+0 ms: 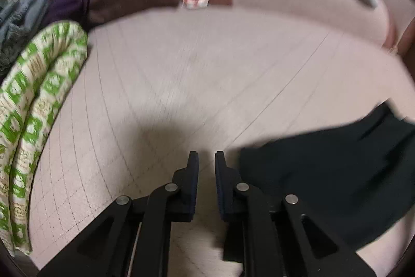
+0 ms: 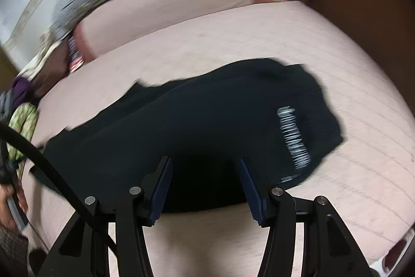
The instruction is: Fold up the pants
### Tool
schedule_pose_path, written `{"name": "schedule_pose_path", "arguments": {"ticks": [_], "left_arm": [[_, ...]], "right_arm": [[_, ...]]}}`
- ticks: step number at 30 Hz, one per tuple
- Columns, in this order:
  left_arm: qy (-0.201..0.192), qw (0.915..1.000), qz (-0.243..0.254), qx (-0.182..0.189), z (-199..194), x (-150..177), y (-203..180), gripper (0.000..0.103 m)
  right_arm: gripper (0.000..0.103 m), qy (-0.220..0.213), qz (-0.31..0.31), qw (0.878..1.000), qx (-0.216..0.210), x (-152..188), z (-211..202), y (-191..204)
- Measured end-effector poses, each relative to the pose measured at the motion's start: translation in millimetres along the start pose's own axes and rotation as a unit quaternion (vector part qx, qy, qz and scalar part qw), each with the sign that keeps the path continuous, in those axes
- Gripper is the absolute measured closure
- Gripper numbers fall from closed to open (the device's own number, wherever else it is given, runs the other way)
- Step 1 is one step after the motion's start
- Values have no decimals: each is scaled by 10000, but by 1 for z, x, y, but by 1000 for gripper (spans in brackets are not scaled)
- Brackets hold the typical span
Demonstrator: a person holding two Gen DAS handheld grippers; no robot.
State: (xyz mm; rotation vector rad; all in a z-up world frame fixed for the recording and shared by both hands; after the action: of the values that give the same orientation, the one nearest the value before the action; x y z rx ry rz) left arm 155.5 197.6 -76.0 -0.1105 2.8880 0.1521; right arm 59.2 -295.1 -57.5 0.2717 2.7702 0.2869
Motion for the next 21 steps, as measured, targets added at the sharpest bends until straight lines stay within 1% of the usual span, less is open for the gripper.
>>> {"name": "schedule_pose_path", "arguments": {"ticks": [1,2,3,4,7,9,10,11,13,14,15,16,17,18,19,21], "left_arm": [[17,9998,-95,179,2,4,4,90],[-42,9993,-172,319,-1,7,8,90],[-122,9987,-253,430,-7,13,12,90],[-201,9982,-317,458,-13,19,15,90],[-435,9967,-393,553,-31,38,17,88],[-575,9948,-356,759,-42,51,12,82],[-658,9939,-291,838,-47,58,6,77],[-705,9937,-230,834,-51,60,0,72],[-761,9940,-72,787,-52,65,-13,69],[-715,9945,29,760,-49,66,-20,68],[-652,9953,76,712,-45,68,-27,67],[-581,9962,107,635,-40,69,-31,66],[-512,9969,149,572,-36,71,-35,65],[-463,9974,191,520,-33,73,-39,65],[-433,9977,208,479,-31,76,-40,64],[-320,9981,170,505,-26,79,-41,64]], "right_arm": [[43,-49,128,9999,39,-3,-3,-10],[38,-114,266,9996,67,-5,-6,-22],[32,-187,419,9989,120,-8,-10,-34],[30,-271,594,9976,232,-13,-13,-47],[29,-511,872,9932,585,-29,-17,-75],[29,-452,789,9931,744,-45,-13,-80],[29,-368,693,9938,788,-55,-7,-82],[27,-230,617,9939,880,-64,1,-83],[26,25,569,9929,1045,-77,19,-87],[26,140,530,9929,1055,-82,28,-87],[39,309,482,9934,996,-85,36,-88],[58,382,453,9953,769,-86,38,-89],[74,443,476,9967,492,-87,38,-88],[79,412,527,9964,516,-89,33,-87],[83,319,473,9960,684,-91,26,-83],[85,219,457,9933,1042,-93,18,-81]]}}
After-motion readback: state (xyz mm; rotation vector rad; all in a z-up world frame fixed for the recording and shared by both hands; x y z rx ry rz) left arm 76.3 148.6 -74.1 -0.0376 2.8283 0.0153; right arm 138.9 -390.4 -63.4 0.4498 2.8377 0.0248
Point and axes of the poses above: each gripper's, at about its wrist camera, not at the fingertips, and z roughly the way its jaws point, y to its left, x to its underside, the point moved 1 cm from there along z, roughly the way its jaws point, and after that the axes turned 14 degrees about y, right-handed, at the moved point
